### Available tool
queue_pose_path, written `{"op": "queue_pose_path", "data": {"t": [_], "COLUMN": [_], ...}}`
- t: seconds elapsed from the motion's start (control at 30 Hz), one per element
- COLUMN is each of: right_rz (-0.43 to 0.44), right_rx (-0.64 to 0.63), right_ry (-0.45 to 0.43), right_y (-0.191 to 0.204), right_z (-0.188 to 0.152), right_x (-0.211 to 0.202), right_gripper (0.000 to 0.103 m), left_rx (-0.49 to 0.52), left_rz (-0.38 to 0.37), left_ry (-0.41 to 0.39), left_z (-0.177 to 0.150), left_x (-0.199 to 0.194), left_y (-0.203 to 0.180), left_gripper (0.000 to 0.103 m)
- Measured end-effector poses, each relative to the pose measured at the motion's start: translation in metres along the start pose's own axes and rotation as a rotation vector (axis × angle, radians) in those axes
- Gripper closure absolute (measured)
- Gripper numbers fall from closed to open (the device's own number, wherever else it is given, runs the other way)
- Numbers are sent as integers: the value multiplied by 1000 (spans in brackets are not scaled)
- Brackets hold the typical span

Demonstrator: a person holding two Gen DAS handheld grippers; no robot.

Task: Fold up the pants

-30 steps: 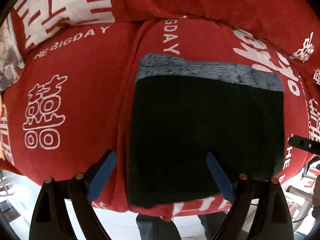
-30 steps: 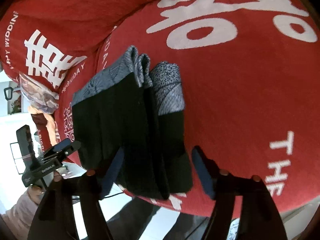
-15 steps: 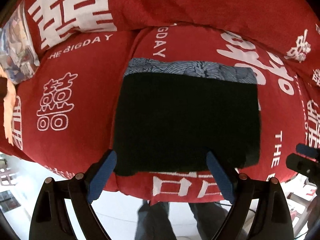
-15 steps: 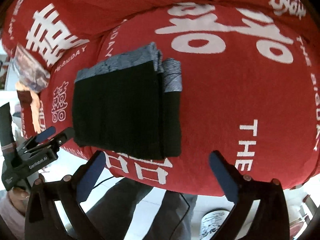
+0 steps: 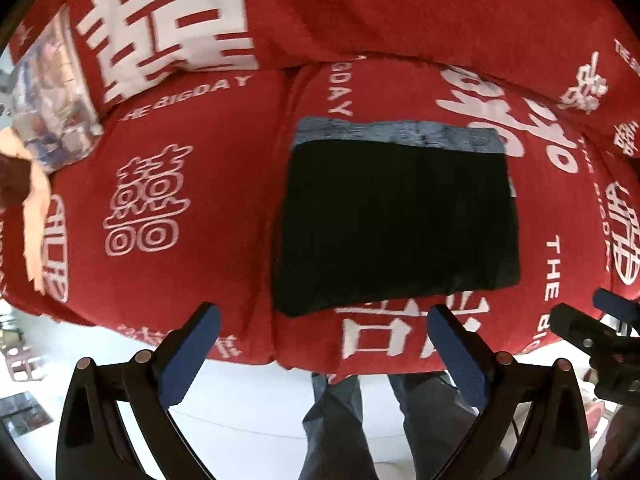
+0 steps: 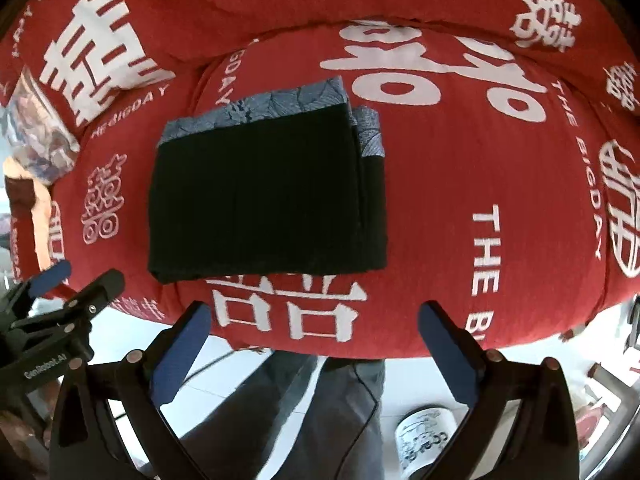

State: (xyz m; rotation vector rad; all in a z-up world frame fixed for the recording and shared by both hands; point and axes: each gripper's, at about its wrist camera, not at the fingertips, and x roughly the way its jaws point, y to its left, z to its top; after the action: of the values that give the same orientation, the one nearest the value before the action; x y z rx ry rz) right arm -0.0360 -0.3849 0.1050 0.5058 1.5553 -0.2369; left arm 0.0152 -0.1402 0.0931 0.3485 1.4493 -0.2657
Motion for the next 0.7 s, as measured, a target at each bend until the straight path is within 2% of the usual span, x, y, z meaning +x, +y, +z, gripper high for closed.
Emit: {"op": "queue_pose_path", "data": {"t": [0.17, 0.43, 0.7], "right_rz": [-41, -52, -62], "right_rx": [-14, -61, -67], "right_ry": [6, 12, 12], "right_y": [13, 37, 41], "right_z": [-2, 1, 1], "right_x": [-13, -19, -20], "right_gripper": [0, 0, 0], "left_rx": [-4, 69, 47], "left_rz": [13, 6, 12], "left_ry": [6, -4, -13], "left_z": [0, -2, -2], "left_x": [-5, -13, -18], "left_y": [8, 2, 8], "left_gripper": [0, 0, 0]}}
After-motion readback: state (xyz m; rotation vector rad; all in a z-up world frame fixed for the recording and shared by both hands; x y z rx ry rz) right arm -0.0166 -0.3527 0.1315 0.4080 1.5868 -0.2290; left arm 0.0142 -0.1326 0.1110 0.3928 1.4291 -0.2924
